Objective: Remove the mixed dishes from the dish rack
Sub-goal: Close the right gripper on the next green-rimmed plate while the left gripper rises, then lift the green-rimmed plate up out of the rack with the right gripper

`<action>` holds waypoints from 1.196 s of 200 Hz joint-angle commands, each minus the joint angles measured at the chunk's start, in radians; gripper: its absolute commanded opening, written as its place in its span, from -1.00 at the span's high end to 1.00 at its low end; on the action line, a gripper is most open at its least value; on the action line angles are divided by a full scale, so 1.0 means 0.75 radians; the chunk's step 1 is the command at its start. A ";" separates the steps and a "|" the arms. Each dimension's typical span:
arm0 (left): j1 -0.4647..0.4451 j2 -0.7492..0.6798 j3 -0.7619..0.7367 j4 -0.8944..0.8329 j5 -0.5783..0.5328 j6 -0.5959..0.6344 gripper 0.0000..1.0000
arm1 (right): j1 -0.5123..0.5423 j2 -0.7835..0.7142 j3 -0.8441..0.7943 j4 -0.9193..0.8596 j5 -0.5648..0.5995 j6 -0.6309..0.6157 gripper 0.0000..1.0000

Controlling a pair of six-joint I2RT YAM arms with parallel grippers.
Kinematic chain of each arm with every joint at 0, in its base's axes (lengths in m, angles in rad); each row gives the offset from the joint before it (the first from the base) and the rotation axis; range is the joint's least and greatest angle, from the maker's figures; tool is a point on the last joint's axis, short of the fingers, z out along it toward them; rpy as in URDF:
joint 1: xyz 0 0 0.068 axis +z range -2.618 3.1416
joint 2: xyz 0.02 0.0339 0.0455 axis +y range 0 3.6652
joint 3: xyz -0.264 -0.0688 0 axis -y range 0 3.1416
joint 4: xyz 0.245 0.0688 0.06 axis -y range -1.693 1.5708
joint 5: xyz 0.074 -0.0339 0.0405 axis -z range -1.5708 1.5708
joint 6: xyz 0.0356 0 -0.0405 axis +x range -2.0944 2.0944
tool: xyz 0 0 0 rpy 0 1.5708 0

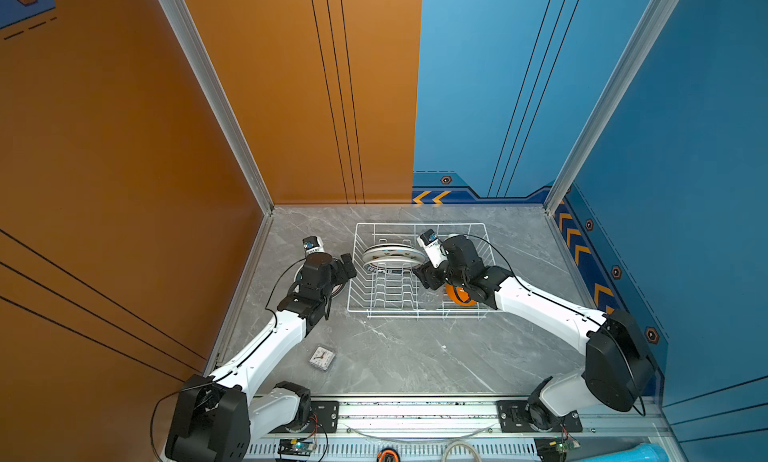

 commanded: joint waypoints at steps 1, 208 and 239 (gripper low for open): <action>-0.012 -0.019 0.001 -0.030 0.032 0.036 -0.96 | 0.013 0.038 0.065 -0.060 -0.048 -0.064 -0.24; -0.032 0.020 -0.004 -0.011 -0.001 0.048 -0.96 | 0.223 0.359 0.319 -0.196 0.449 -0.454 0.71; -0.032 0.014 -0.009 -0.012 -0.004 0.045 -0.96 | 0.241 0.374 0.328 -0.195 0.506 -0.473 1.00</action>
